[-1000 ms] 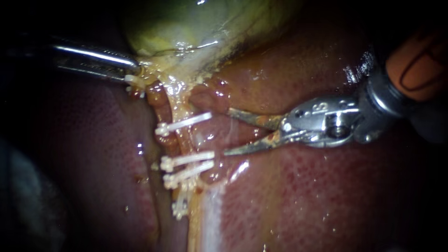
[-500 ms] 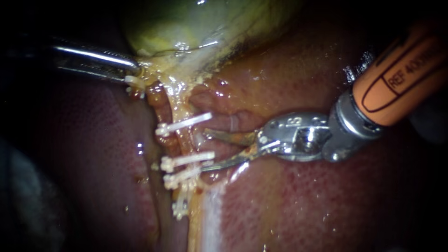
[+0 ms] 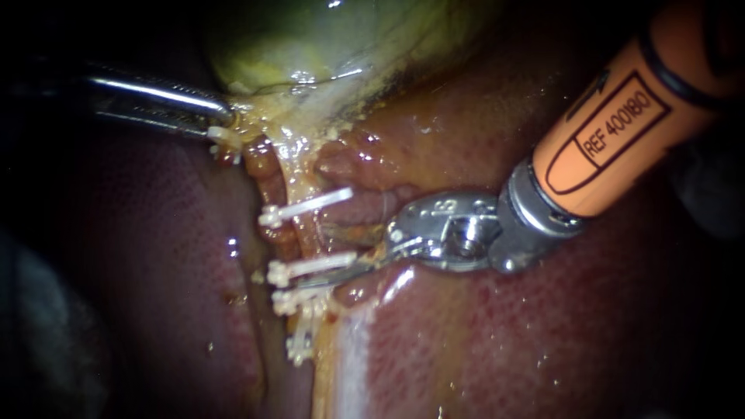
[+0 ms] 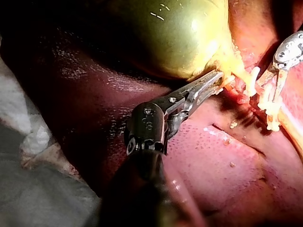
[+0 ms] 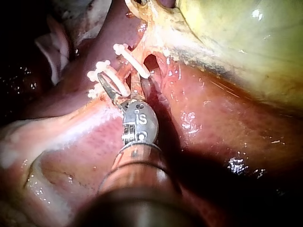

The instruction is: Go to the cutting position right tube

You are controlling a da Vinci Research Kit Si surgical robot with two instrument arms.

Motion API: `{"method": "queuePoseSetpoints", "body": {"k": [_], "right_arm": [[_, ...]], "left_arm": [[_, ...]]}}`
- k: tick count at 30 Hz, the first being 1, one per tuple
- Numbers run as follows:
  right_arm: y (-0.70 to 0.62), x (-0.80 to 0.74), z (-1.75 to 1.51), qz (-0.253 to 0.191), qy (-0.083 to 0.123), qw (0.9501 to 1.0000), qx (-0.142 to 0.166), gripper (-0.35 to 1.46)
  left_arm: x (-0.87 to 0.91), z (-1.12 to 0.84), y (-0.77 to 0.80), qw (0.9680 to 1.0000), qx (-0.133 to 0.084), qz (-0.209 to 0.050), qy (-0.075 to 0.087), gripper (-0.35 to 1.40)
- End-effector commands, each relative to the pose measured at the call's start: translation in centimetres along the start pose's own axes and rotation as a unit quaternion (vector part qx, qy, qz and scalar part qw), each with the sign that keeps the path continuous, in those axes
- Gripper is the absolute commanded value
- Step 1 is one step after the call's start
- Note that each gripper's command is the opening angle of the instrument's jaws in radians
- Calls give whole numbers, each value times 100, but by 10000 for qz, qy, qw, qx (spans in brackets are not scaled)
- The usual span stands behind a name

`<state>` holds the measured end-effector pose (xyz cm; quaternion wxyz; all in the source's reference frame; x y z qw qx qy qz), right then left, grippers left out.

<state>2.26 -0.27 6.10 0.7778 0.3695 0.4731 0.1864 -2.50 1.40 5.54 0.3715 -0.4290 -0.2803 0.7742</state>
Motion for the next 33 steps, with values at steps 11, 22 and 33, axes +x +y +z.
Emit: {"method": "queuePoseSetpoints", "body": {"k": [11,22,33], "right_arm": [[2,13,20,200,564,9965,587,130],[8,18,51,340,742,9950,576,127],[8,23,70,361,886,9939,556,125]], "left_arm": [[0,0,1,10000,1,-1,0,-35],[0,2,1,10000,8,-1,3,-35],[0,3,1,10000,11,-2,4,-35]]}}
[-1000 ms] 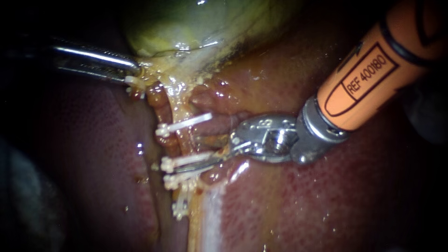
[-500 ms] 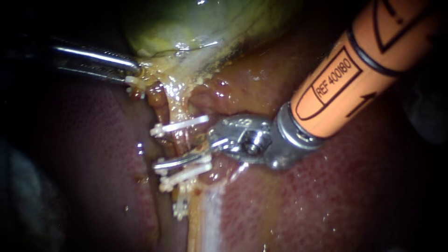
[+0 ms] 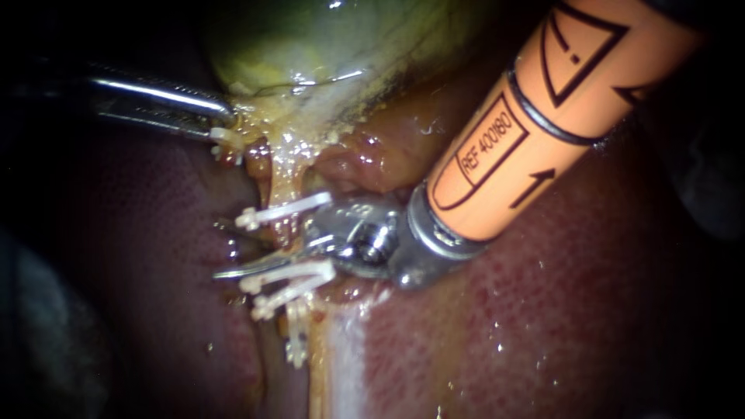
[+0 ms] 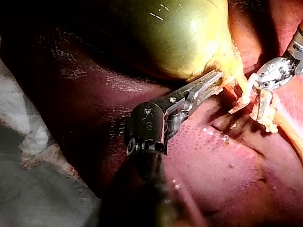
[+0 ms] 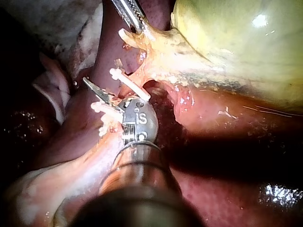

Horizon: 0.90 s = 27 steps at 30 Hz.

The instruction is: Go to the cutting position right tube

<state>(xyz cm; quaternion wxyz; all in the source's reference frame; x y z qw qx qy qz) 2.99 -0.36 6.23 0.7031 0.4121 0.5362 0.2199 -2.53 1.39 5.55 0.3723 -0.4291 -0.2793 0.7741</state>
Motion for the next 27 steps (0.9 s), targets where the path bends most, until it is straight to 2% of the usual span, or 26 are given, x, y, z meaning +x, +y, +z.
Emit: {"method": "queuePoseSetpoints", "body": {"k": [1,7,11,14,18,27], "right_arm": [[-3,1,0,-7,-10,10000,12,125],[-26,9,1,20,-4,9997,255,122],[-46,21,2,107,76,9989,443,122],[-55,30,1,126,129,9986,500,122],[-58,35,-1,140,160,9984,520,122],[-57,34,-1,136,157,9984,525,120]], "left_arm": [[0,0,0,10000,0,0,-2,-35],[0,0,0,10000,-1,1,-3,-35],[0,-1,0,10000,-1,1,-3,-35],[0,-1,0,10000,-1,1,-3,-35],[0,-1,0,10000,-2,1,-3,-35],[0,-1,0,10000,-3,1,-3,-35]]}}
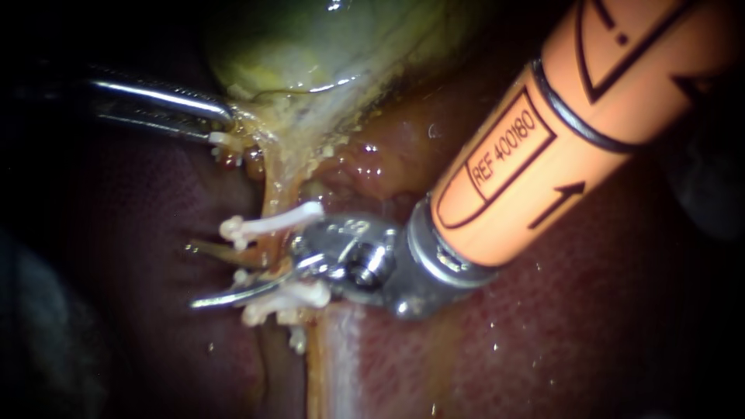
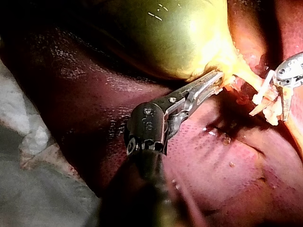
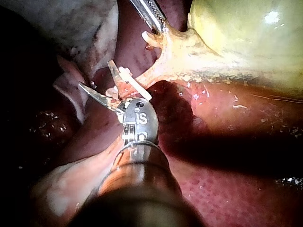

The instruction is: Go to the cutting position right tube

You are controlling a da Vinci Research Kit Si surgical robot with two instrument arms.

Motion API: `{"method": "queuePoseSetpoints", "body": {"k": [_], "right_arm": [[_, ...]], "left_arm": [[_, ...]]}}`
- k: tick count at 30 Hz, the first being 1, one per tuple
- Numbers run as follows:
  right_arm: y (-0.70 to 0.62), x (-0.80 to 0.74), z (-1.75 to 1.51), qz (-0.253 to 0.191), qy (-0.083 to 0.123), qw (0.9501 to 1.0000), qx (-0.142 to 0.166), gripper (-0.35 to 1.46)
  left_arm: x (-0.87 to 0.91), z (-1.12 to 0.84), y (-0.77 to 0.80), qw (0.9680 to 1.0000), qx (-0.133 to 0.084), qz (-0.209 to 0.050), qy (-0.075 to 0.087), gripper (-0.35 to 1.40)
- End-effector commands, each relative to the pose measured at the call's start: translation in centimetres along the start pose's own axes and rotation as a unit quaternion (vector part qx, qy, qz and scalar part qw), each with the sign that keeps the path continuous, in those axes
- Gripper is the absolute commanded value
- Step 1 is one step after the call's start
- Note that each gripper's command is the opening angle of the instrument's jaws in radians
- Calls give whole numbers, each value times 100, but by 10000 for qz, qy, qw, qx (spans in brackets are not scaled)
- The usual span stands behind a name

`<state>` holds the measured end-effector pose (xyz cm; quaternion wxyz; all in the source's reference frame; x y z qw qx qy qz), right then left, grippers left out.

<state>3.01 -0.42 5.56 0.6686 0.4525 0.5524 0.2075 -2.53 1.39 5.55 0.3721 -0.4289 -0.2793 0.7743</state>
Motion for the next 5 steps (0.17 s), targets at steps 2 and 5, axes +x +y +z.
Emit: {"method": "queuePoseSetpoints", "body": {"k": [2,5], "right_arm": [[0,-1,0,25,-2,10000,-3,120],[2,-3,0,49,-10,10000,7,120]], "left_arm": [[0,0,0,10000,-4,1,-1,-35],[0,0,0,10000,-4,1,-1,-35]]}}
